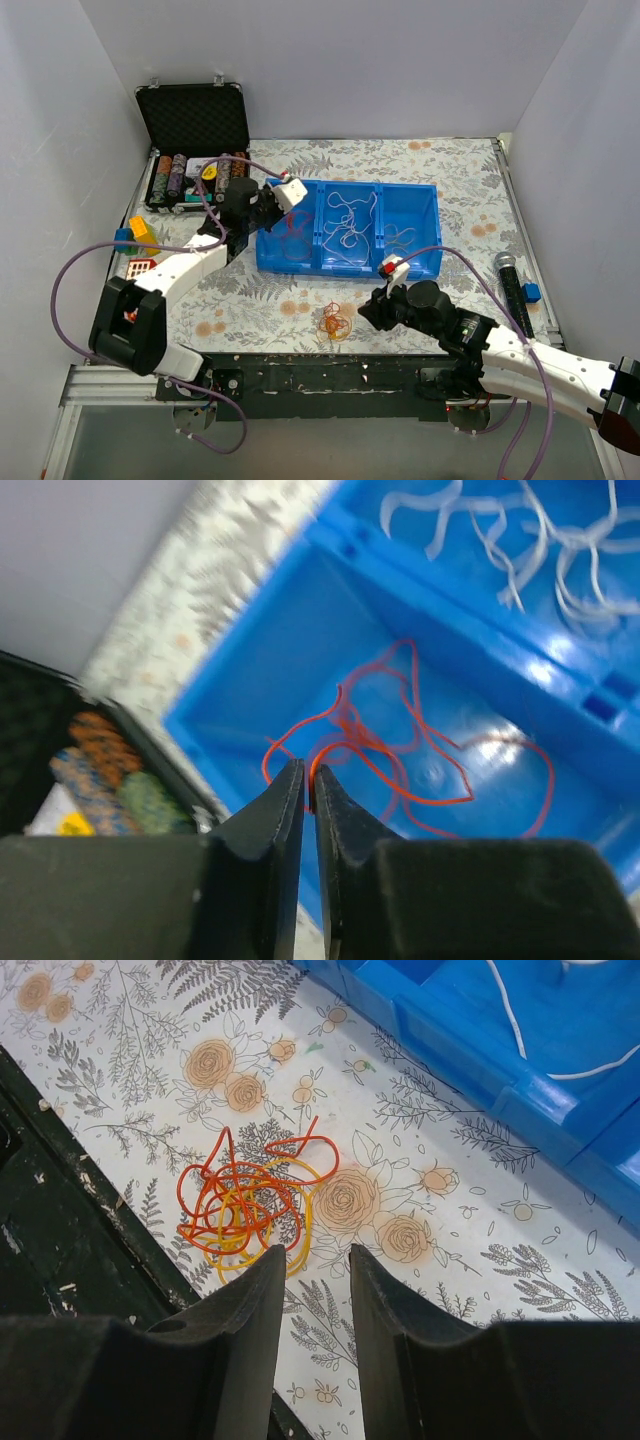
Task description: Untangle the cables
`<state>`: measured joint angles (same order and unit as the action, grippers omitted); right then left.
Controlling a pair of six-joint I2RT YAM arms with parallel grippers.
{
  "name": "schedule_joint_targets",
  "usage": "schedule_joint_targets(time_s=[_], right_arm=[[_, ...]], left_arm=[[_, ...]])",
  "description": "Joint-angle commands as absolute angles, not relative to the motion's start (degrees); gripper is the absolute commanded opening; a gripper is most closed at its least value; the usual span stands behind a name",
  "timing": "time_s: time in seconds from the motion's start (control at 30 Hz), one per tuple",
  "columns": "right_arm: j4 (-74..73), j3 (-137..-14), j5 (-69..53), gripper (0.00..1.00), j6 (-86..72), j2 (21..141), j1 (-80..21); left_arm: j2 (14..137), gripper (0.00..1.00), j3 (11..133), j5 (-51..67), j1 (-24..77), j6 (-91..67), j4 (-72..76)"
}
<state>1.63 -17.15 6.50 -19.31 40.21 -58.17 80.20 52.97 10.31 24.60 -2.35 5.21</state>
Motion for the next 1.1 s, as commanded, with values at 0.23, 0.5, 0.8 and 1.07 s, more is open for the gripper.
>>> schedule_joint_targets(time_s=[0.23, 0.5, 0.8, 1.07], right_arm=[[1.15, -20.74, 8.26, 0.4, -20.3, 39.29, -58.45], [0.88, -20.3, 8.0, 0.41, -19.95, 38.06, -58.45], [1.67, -20.3, 7.82, 0.41, -20.13, 38.67, -58.45], [0.7, -20.66, 8.61, 0.4, -21.0, 37.62, -58.53]], left_arm=[[85.88, 0.65, 62.31, 11.43, 24.87, -2.82, -10.28], [71.83, 0.98, 60.56, 28.71, 25.22, 7.28, -18.87], [62.49, 0.98, 49.06, 42.71, 40.32, 15.9, -32.17], [77.94, 0.79, 52.2, 44.47, 44.21, 26.97, -35.32]])
